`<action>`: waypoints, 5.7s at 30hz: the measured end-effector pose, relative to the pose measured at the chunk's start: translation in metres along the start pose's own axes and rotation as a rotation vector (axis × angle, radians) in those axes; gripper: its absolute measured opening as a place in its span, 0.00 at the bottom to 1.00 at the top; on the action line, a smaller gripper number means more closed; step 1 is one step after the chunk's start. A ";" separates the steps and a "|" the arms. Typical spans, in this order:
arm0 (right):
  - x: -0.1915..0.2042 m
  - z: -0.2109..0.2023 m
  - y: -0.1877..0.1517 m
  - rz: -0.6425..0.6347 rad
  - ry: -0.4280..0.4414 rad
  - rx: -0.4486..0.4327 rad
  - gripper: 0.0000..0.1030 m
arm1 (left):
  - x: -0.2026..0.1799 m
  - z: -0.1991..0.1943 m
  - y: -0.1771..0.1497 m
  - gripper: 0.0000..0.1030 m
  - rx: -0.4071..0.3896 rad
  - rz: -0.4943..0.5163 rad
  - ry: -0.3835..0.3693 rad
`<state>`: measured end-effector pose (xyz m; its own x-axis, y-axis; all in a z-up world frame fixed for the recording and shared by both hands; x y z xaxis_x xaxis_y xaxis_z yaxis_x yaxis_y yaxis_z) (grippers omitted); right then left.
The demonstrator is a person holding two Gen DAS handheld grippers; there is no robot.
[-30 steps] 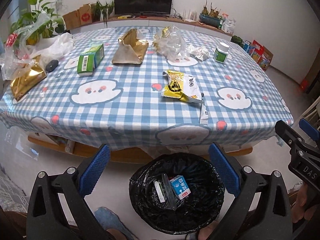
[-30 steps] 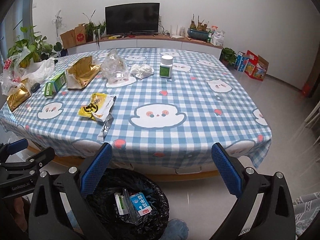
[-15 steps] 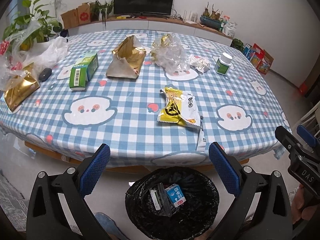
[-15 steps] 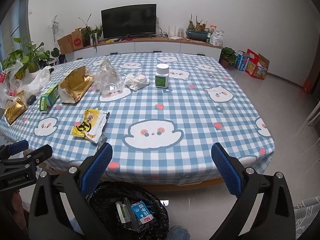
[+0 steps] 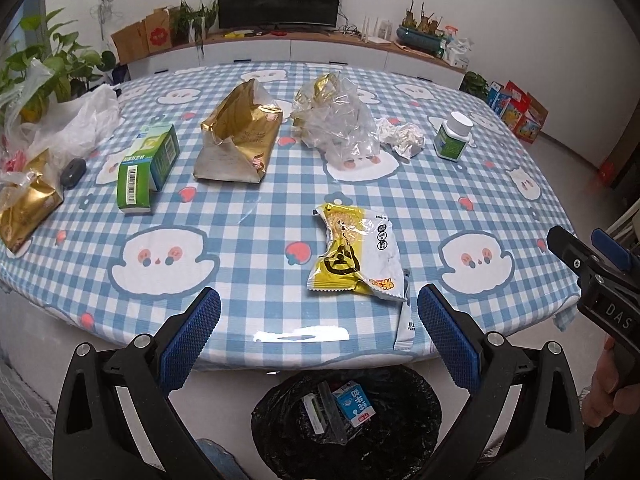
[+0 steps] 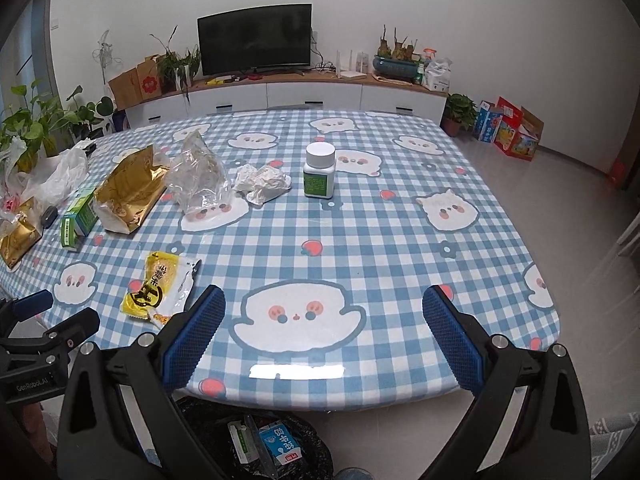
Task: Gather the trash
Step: 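Move both tools back up toward the table items, then grasp the yellow snack packet with the left tool while the right tool grasps the white pill bottle, then lift and carry the yellow packet and pill bottle over the black trash bin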
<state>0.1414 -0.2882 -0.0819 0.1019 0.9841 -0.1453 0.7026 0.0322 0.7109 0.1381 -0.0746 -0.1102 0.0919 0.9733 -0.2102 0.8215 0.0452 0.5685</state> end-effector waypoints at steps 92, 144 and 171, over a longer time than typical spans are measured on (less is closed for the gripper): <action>0.039 0.180 0.105 -0.003 -0.053 0.165 0.39 | -0.014 0.096 0.022 0.20 0.242 0.014 0.049; 0.042 0.030 0.054 0.002 0.040 0.059 0.39 | -0.002 0.022 0.020 0.08 0.100 0.009 0.000; 0.043 -0.023 -0.011 0.019 0.081 0.065 0.39 | -0.004 -0.025 -0.011 0.08 -0.019 0.017 -0.013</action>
<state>0.1218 -0.2422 -0.0803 0.0601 0.9954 -0.0741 0.7456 0.0046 0.6664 0.1151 -0.0738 -0.0957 0.1135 0.9709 -0.2107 0.8089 0.0328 0.5870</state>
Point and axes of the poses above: each gripper's, at about its wrist camera, not at the fingertips, and z roughly the way its jaws point, x to its left, y to its top, the point moved 8 cm from there along z, roughly the way its jaws point, and after that the axes turned 9 degrees about -y, right-handed, at the moved point
